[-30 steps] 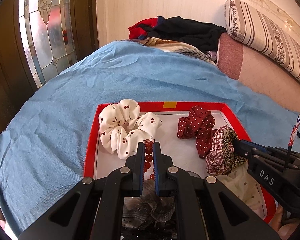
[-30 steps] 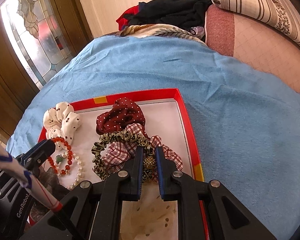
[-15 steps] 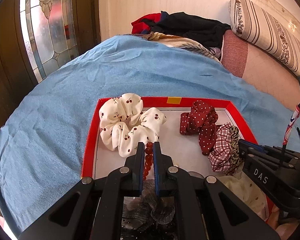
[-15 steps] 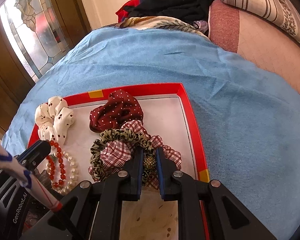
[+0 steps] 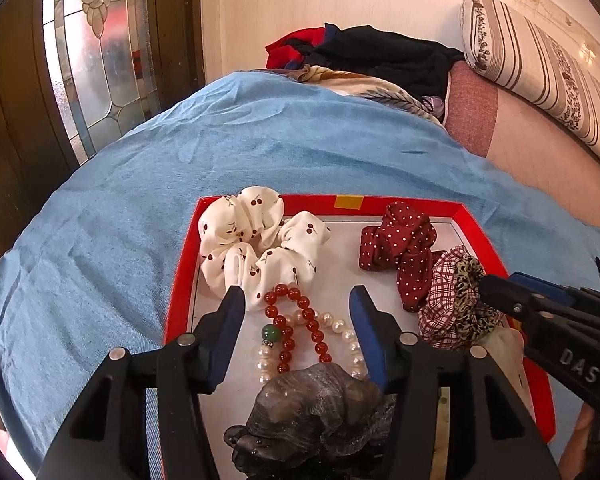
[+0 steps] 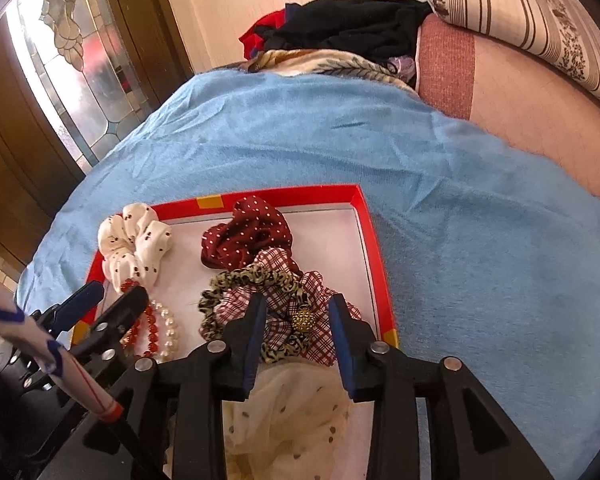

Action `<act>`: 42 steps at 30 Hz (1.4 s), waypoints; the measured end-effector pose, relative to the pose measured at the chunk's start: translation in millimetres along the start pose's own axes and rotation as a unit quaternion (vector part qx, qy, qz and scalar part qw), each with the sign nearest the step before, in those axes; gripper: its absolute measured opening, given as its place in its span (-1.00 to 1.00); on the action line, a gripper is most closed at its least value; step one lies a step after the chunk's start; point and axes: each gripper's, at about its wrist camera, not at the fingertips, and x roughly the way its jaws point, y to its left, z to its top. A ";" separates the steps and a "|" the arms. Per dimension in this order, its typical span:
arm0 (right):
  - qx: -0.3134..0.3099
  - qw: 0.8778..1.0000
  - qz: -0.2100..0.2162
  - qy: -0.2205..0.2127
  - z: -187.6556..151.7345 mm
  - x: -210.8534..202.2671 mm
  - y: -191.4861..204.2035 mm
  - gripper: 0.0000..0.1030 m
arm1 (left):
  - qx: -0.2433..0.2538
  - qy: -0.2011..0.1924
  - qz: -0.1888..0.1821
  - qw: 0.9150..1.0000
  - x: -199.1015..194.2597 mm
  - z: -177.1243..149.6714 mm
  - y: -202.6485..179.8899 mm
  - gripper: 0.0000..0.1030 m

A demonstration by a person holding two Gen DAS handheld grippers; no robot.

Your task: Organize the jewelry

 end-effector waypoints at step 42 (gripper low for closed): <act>-0.028 0.997 -0.045 -0.054 -153.8 -189.5 -31.1 0.70 | -0.019 -0.074 0.038 0.996 -167.2 -94.6 -38.6 0.99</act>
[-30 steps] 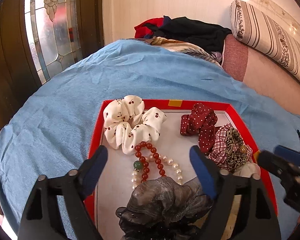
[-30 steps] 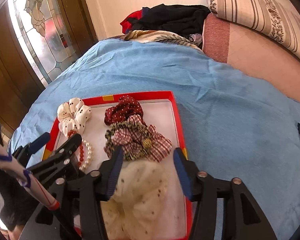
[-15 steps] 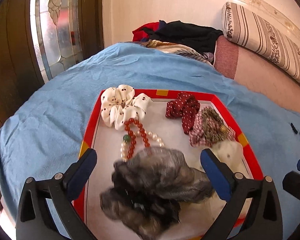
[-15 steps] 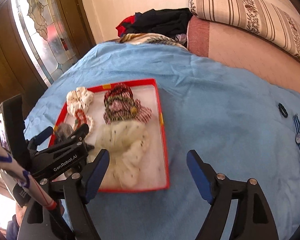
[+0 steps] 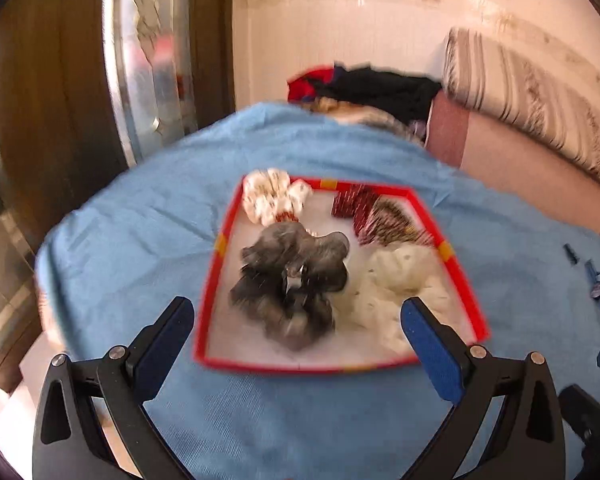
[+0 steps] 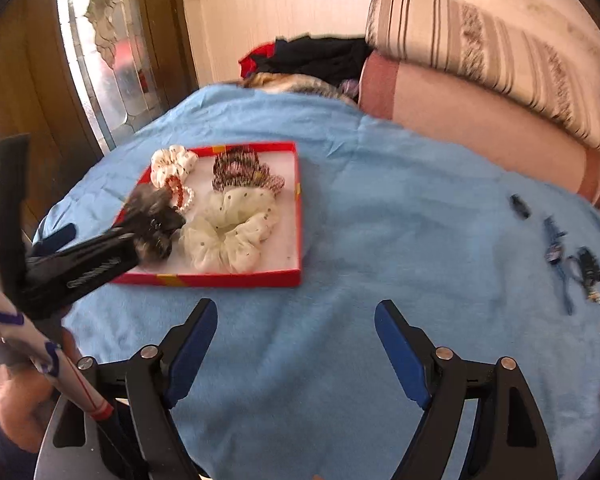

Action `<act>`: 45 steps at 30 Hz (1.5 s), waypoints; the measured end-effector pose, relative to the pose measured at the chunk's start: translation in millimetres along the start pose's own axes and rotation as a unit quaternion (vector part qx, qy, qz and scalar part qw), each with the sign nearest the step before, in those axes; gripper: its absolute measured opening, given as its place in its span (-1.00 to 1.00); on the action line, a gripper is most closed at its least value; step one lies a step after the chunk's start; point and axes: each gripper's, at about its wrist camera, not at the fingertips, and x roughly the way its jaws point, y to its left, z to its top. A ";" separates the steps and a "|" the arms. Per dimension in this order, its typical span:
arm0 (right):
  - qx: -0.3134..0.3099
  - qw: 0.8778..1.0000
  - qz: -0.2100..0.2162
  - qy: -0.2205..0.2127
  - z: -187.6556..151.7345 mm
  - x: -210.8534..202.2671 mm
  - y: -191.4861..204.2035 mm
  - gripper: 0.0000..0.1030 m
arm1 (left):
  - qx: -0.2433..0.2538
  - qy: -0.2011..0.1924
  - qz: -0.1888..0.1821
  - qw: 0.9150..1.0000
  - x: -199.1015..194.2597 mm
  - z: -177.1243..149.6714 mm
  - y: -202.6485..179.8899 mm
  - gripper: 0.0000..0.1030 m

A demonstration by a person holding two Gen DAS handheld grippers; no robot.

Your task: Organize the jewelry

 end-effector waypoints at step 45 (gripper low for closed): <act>-0.036 0.994 -0.046 -0.094 -56.2 -118.3 12.9 0.92 | 0.012 -0.031 0.014 0.999 -104.7 -25.7 2.4 0.99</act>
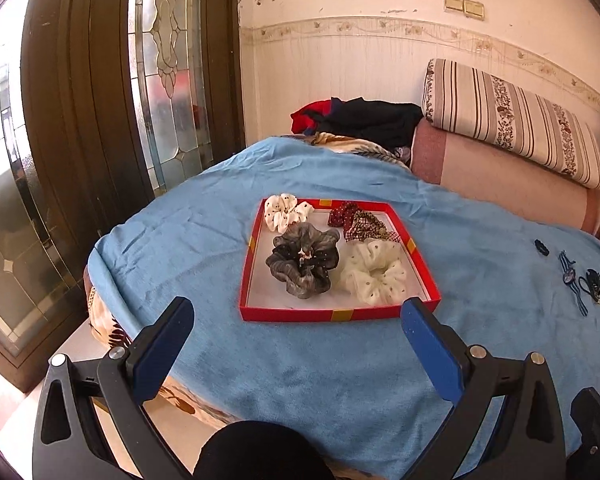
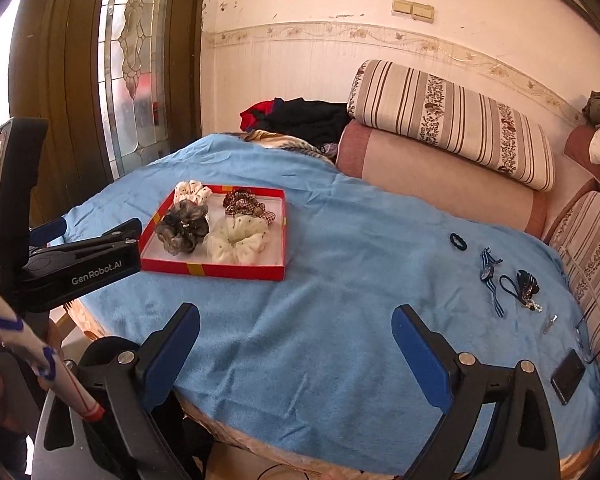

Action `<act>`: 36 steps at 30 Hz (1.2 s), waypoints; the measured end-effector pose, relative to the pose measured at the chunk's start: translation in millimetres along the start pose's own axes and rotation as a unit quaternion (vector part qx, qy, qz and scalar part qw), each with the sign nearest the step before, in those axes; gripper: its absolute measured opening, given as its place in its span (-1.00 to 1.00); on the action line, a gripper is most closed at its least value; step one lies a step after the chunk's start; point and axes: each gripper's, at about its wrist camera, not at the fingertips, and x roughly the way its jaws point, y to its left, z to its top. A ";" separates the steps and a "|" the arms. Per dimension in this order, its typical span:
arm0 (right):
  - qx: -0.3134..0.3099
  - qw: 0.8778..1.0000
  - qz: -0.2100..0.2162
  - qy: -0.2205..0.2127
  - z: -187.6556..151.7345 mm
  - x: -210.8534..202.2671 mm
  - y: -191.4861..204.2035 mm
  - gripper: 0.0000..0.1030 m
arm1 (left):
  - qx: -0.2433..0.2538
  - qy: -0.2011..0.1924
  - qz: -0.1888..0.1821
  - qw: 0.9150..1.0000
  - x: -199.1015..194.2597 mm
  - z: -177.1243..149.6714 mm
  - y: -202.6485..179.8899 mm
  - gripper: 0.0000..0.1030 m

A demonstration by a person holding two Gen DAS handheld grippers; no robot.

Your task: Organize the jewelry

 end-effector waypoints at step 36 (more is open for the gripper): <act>0.036 0.999 0.015 0.036 -11.9 21.0 -17.2 0.92 | 0.040 0.030 -0.002 0.999 14.9 -13.7 -24.2 0.99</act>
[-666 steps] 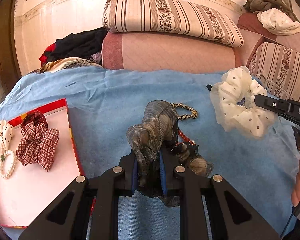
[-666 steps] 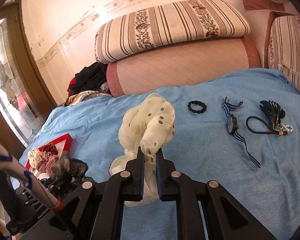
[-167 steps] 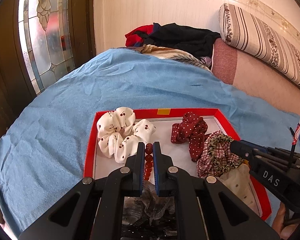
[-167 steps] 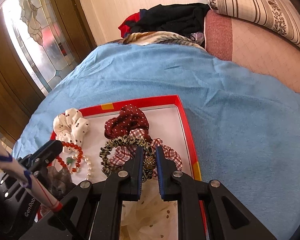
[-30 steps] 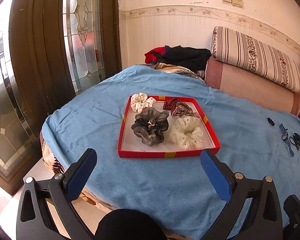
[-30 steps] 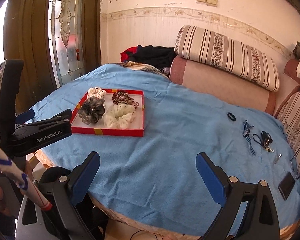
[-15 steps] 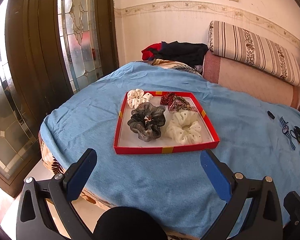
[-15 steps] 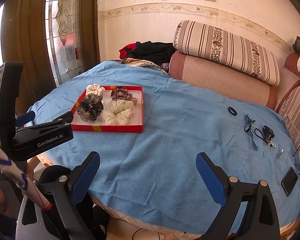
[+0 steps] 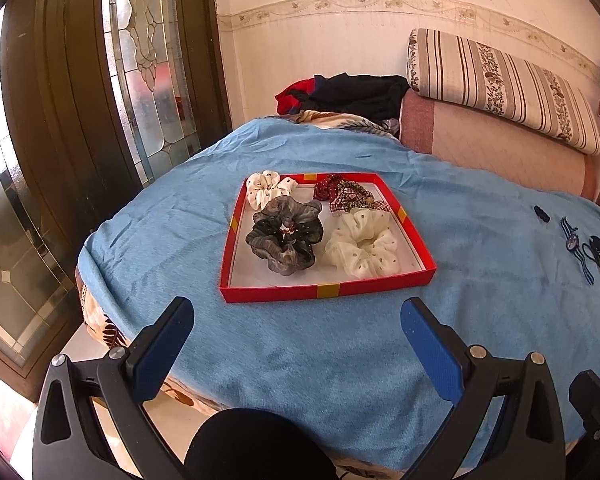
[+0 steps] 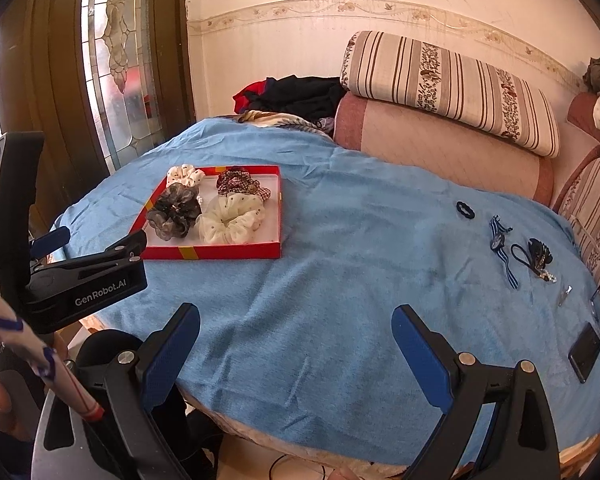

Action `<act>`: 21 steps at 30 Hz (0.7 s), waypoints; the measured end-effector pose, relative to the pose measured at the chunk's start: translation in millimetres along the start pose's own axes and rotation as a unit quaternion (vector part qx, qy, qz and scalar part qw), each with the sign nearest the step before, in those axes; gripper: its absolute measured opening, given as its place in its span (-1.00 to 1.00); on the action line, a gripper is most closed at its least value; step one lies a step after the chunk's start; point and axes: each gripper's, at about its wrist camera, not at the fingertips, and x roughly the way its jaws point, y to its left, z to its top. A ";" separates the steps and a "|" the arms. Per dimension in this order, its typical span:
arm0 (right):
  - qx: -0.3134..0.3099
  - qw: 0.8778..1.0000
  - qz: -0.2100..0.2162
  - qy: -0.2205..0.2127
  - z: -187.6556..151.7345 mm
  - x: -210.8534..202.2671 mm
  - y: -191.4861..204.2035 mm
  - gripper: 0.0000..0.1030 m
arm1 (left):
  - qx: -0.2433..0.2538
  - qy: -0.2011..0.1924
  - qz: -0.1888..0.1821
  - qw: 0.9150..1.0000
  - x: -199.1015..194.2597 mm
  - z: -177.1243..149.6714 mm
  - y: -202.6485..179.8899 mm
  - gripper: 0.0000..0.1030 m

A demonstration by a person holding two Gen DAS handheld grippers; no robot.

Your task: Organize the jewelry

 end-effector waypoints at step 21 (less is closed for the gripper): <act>0.026 1.000 -0.005 0.001 -3.5 0.5 -16.2 0.92 | 0.032 0.008 -0.003 0.999 -1.1 -3.3 -11.9 1.00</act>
